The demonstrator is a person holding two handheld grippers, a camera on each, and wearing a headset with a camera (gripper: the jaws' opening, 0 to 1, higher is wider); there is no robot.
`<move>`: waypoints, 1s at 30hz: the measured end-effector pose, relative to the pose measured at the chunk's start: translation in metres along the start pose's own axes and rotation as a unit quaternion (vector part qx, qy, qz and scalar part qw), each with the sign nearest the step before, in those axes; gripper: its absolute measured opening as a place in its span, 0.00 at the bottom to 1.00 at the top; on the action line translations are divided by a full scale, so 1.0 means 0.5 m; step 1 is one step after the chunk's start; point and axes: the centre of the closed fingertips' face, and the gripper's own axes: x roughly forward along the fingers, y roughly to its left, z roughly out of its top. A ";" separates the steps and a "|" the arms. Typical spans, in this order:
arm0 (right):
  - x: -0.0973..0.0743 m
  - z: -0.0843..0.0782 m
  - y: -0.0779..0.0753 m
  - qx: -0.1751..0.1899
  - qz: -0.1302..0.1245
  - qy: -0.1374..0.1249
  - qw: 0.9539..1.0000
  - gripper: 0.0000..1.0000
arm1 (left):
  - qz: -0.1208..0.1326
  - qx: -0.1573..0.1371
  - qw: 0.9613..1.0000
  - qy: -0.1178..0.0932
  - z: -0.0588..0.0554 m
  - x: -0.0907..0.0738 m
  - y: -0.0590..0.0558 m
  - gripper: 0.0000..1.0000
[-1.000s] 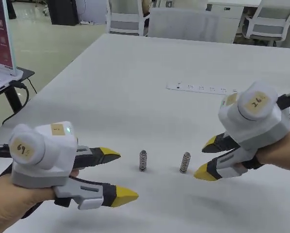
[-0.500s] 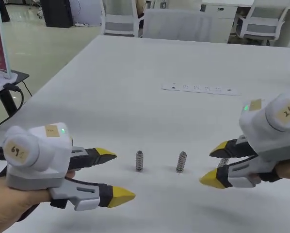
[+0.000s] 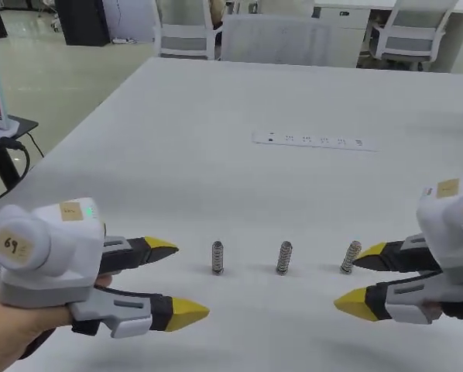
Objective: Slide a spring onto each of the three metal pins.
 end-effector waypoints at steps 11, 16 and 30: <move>-0.026 -0.021 -0.016 0.027 -0.014 -0.022 0.999 0.42 | 0.009 -0.009 1.000 -0.007 0.002 -0.014 0.010 0.56; -0.038 -0.027 -0.032 0.039 -0.020 -0.048 0.998 0.44 | 0.008 -0.022 1.000 -0.013 -0.002 -0.022 0.010 0.56; -0.067 -0.040 -0.051 0.053 -0.049 -0.119 0.990 0.54 | 0.016 -0.036 0.999 -0.022 -0.007 -0.027 0.013 0.59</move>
